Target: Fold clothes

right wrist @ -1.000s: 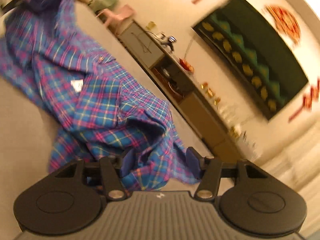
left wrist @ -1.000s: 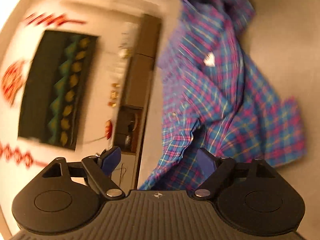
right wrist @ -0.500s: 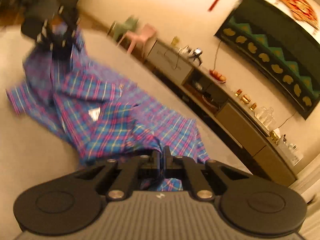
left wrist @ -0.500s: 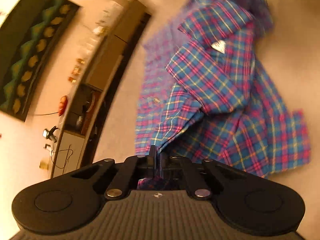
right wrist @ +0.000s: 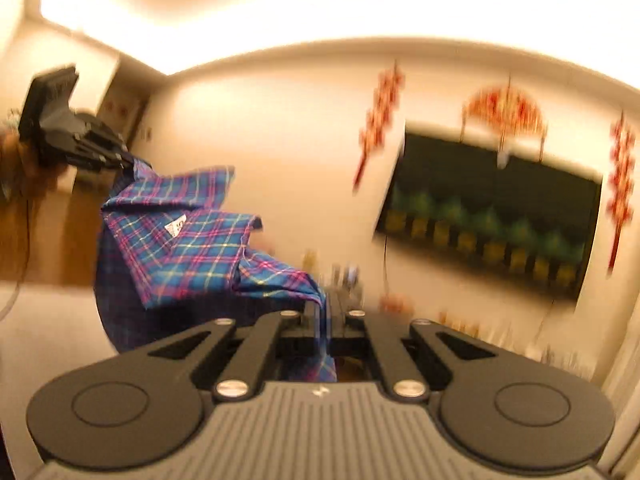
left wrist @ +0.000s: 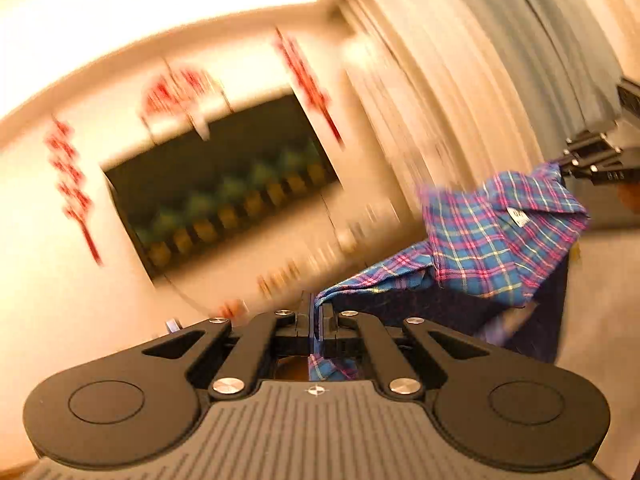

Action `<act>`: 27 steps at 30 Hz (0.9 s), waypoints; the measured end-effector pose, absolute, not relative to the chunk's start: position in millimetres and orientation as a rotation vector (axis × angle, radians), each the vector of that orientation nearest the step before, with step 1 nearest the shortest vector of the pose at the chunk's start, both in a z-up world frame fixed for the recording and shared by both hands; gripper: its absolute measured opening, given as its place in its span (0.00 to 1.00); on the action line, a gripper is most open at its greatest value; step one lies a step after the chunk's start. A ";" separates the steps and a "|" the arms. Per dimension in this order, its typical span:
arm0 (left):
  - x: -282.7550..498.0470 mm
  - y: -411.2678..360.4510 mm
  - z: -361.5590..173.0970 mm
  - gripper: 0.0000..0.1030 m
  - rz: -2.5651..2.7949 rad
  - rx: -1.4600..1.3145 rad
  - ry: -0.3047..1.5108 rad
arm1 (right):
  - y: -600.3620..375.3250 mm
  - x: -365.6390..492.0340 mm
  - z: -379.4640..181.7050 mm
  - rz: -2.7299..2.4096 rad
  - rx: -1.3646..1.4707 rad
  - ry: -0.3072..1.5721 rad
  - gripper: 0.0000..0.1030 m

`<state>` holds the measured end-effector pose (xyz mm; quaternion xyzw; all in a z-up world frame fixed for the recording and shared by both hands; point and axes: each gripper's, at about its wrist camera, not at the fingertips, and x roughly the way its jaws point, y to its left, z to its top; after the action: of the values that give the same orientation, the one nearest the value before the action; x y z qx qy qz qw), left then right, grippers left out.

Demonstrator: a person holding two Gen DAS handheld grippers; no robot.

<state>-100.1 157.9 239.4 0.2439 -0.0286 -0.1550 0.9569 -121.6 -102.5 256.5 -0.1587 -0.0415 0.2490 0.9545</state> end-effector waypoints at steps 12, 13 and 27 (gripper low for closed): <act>-155.1 130.2 417.4 0.00 -0.175 0.418 -0.281 | -96.3 -176.4 456.2 0.361 -0.372 -0.409 0.02; -137.2 132.6 421.0 0.00 -0.170 0.400 -0.253 | -91.6 -164.0 459.4 0.352 -0.376 -0.391 0.02; 253.3 198.2 178.9 0.00 -0.158 0.229 0.539 | -8.2 152.9 203.4 0.314 -0.370 0.329 0.02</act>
<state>253.3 198.2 178.9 0.1125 0.2653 -0.0779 0.9544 152.9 -8.2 203.4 -0.1822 0.1621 0.1549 0.9574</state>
